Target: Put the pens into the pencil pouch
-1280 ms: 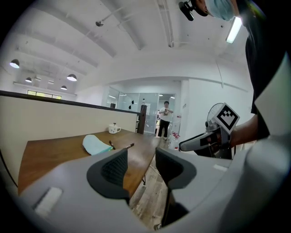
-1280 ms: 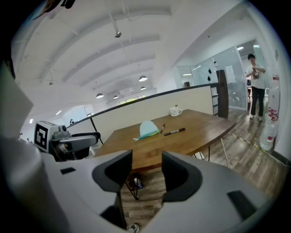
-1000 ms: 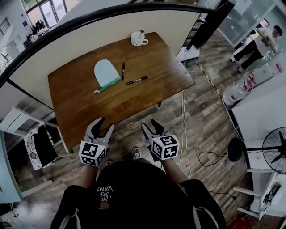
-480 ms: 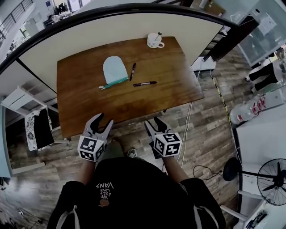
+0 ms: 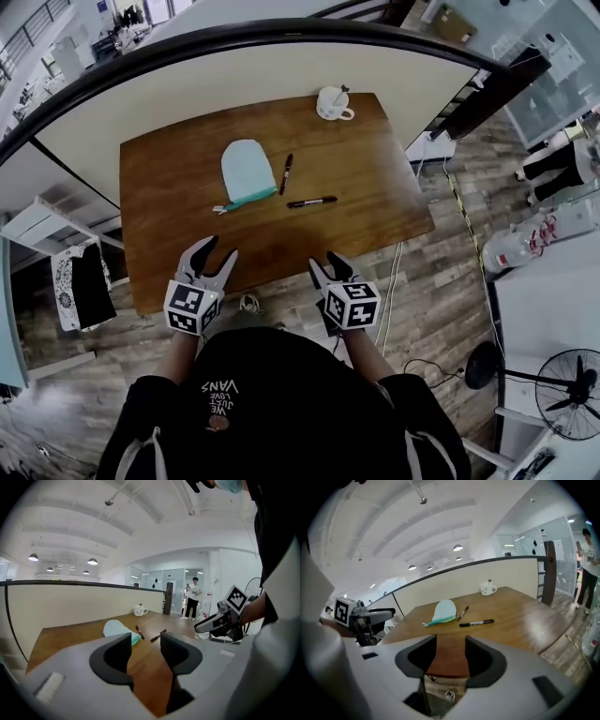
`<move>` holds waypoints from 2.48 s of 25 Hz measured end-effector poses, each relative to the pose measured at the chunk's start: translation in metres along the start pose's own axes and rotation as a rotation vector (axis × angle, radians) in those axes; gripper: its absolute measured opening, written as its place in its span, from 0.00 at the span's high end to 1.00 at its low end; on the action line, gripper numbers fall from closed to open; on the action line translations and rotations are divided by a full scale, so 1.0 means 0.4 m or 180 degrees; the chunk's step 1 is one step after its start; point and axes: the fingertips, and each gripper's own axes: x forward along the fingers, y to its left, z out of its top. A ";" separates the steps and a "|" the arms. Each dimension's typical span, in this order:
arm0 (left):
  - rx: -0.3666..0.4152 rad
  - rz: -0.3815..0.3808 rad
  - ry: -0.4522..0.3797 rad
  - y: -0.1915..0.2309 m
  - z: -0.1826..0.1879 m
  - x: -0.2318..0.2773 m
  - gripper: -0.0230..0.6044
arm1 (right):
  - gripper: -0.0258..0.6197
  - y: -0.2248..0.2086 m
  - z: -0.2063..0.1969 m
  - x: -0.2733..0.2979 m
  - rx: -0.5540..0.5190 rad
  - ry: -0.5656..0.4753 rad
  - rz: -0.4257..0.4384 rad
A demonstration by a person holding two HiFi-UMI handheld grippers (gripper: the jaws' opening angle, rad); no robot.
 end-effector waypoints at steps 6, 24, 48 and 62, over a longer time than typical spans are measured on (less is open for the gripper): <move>0.0021 -0.0102 0.0029 0.083 0.019 0.049 0.68 | 0.70 -0.009 0.031 0.083 0.0038 0.0043 -0.0095; -0.0071 -0.0117 0.0220 0.126 -0.019 0.185 0.68 | 0.70 -0.169 0.126 0.221 -0.0589 0.0439 -0.0097; -0.0210 0.0507 0.0649 0.128 -0.102 0.363 0.68 | 0.70 -0.326 0.047 0.403 -0.2181 0.1587 0.1225; 0.0676 0.0205 0.1268 0.169 -0.206 0.422 0.68 | 0.86 -0.326 -0.002 0.401 -0.2197 0.1666 0.1203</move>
